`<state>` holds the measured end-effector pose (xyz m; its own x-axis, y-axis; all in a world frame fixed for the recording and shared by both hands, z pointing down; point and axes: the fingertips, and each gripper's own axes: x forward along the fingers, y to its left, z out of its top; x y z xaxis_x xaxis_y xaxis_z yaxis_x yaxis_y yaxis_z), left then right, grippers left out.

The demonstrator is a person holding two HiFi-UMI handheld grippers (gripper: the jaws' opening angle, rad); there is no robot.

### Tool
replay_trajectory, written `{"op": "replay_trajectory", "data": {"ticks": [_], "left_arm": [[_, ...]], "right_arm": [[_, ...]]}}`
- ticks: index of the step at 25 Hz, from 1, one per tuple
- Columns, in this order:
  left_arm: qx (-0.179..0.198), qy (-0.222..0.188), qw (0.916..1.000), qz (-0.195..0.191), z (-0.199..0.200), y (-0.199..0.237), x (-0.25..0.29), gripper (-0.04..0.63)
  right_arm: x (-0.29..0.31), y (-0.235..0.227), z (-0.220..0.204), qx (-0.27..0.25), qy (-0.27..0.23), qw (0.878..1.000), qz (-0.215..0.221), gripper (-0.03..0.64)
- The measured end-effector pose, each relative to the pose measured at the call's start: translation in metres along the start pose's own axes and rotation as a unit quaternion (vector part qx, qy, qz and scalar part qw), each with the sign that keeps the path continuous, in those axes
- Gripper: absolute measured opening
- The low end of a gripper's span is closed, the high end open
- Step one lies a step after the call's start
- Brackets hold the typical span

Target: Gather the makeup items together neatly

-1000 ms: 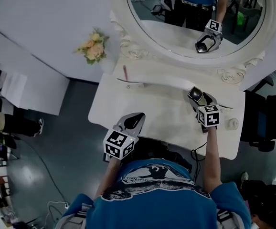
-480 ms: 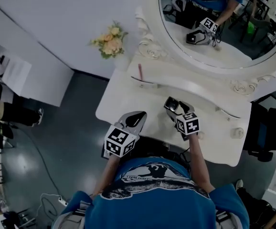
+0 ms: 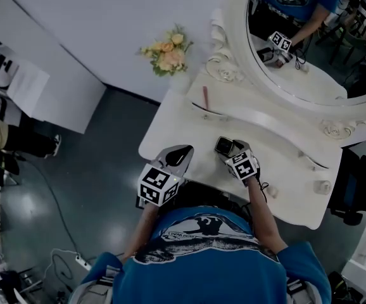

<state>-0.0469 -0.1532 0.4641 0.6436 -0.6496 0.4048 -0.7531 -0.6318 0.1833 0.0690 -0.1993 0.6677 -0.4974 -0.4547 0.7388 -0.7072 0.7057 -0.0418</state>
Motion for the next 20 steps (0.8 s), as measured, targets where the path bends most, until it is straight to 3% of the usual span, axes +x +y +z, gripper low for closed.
{"op": "replay_trajectory", "data": {"ticks": [7,16,20], "left_arm": [[0.001,0.001,0.9999,-0.016,0.003,0.016,0.004,0.011],[0.014,0.007,0.9979,-0.063,0.008,0.015,0.02,0.011],[0.019,0.015,0.9958,-0.088,0.007,0.01,0.027,0.011]], "right_arm": [[0.005,0.001,0.002,0.008,-0.018,1.0,-0.01,0.333],[0.003,0.0,0.004,0.033,-0.007,0.999,-0.018,0.351],[-0.015,-0.004,0.014,0.058,-0.035,0.997,-0.038,0.35]]}}
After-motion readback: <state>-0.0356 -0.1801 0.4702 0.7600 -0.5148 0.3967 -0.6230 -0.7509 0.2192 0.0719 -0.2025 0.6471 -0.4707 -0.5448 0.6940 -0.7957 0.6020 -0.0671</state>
